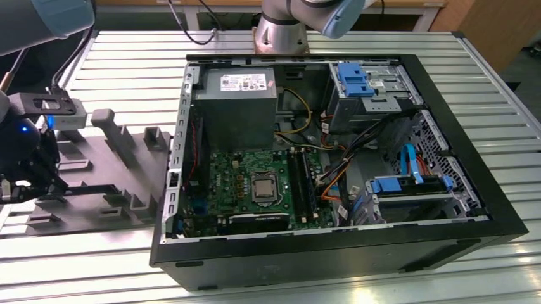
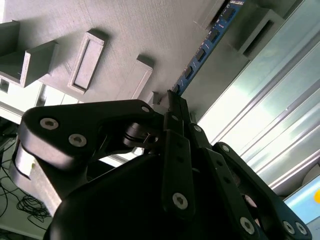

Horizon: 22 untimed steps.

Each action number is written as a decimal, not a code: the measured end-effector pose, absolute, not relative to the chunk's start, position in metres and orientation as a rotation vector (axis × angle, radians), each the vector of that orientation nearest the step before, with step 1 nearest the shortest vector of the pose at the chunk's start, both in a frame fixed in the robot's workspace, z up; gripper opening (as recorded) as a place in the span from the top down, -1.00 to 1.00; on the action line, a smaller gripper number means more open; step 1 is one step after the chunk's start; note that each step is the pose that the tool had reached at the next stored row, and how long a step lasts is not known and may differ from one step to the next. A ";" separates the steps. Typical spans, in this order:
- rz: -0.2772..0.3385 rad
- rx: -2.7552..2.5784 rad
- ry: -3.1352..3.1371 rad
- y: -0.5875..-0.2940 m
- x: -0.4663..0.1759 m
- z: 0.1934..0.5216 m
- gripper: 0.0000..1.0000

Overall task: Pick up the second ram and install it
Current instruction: 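Pick up the second ram and move it above second insertion slot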

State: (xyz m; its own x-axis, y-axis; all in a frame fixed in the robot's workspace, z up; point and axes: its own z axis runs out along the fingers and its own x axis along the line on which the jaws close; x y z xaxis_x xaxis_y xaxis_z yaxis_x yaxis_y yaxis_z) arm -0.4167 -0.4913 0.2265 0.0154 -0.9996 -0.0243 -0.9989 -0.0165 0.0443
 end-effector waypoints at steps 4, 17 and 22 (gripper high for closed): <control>-0.076 2.228 -2.193 -0.491 -0.417 0.229 0.76; -0.076 2.228 -2.193 -0.491 -0.417 0.235 0.76; -0.076 2.228 -2.193 -0.491 -0.417 0.236 0.76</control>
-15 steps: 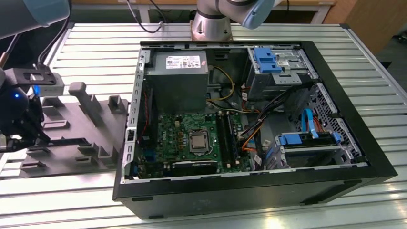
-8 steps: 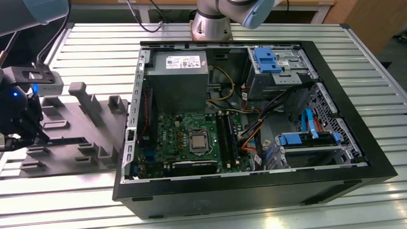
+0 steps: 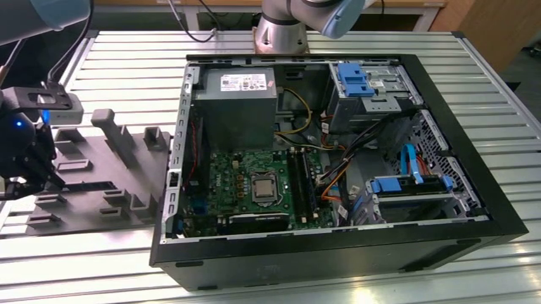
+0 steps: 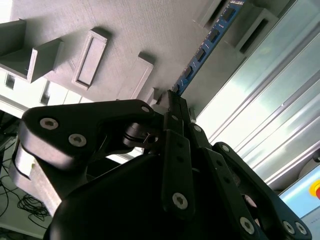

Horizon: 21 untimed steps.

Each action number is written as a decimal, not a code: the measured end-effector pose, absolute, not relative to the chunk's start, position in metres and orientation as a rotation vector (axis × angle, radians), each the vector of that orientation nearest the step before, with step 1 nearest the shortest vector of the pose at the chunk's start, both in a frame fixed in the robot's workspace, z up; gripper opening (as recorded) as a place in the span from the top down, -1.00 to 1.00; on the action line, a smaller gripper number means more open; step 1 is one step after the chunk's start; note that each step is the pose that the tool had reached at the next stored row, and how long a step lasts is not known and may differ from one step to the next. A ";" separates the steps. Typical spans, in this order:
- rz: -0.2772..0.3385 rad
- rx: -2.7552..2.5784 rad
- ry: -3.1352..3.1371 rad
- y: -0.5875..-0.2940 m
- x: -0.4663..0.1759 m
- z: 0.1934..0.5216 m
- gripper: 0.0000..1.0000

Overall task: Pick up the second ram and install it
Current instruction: 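Pick up the second ram and move it above second insertion slot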

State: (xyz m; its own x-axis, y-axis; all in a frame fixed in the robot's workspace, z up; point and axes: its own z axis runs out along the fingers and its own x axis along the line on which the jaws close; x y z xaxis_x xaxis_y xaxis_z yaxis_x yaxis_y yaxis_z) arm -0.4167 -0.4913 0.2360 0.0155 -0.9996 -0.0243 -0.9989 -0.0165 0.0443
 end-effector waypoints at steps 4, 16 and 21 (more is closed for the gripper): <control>-0.076 2.228 -2.193 -0.491 -0.417 0.237 0.76; -0.076 2.228 -2.193 -0.491 -0.417 0.242 0.76; -0.076 2.228 -2.193 -0.491 -0.417 0.244 0.76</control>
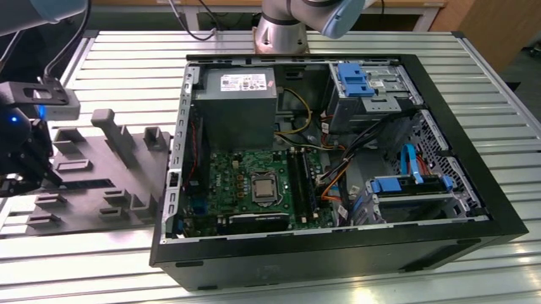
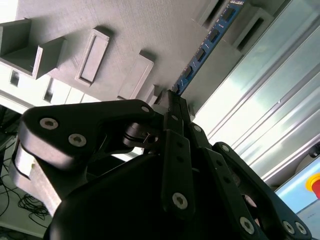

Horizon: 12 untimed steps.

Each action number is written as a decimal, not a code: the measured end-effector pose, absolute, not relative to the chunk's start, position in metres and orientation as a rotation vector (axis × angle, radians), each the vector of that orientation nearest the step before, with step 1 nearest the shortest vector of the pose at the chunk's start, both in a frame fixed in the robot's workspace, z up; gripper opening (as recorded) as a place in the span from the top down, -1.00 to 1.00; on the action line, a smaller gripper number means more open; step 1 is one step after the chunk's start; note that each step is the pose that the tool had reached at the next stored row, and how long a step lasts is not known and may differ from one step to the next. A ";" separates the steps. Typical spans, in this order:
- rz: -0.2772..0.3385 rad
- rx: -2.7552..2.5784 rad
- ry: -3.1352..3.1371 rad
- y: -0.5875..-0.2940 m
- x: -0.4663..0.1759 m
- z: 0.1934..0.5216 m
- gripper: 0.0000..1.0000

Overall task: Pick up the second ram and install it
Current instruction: 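Pick up the second ram and move it above second insertion slot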

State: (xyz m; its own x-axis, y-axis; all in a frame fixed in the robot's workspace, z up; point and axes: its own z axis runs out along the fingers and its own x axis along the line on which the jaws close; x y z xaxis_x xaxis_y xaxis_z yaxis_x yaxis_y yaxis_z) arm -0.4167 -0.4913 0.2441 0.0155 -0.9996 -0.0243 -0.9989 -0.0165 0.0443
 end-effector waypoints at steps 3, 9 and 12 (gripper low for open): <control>-0.076 2.228 -2.193 -0.491 -0.417 0.245 0.76; -0.076 2.228 -2.193 -0.491 -0.417 0.248 0.76; -0.076 2.228 -2.193 -0.491 -0.417 0.249 0.76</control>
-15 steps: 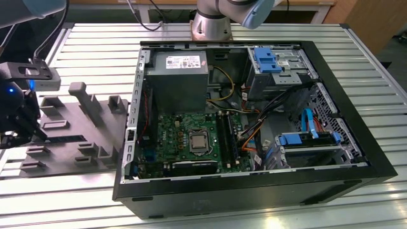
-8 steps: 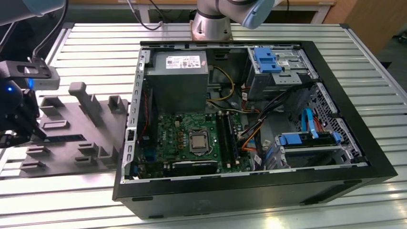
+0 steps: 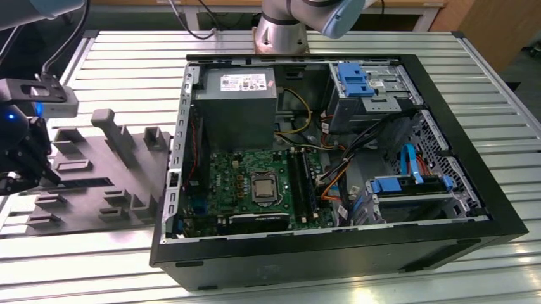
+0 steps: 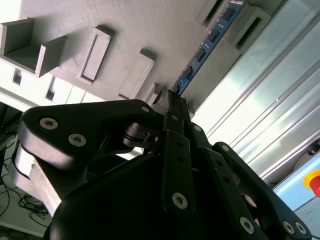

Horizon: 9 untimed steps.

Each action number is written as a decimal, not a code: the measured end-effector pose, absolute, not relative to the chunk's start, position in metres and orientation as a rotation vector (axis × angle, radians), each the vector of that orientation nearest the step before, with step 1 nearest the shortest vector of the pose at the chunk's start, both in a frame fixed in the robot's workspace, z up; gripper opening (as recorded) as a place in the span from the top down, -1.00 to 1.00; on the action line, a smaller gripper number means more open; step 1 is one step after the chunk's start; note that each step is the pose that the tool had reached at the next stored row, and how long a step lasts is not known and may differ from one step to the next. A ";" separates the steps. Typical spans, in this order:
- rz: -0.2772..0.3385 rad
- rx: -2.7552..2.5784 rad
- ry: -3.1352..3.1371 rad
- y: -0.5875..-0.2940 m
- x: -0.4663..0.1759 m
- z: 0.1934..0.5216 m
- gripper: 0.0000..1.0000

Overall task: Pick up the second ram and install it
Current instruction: 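Pick up the second ram and move it above second insertion slot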

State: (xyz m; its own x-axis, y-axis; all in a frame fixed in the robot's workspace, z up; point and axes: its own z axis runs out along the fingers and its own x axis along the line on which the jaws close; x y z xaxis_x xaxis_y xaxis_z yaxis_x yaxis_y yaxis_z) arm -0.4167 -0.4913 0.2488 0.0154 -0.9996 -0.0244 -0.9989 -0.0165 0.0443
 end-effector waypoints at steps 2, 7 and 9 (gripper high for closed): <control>-0.076 2.228 -2.193 -0.491 -0.417 0.250 0.76; -0.076 2.228 -2.193 -0.491 -0.417 0.251 0.76; -0.076 2.228 -2.193 -0.491 -0.417 0.252 0.76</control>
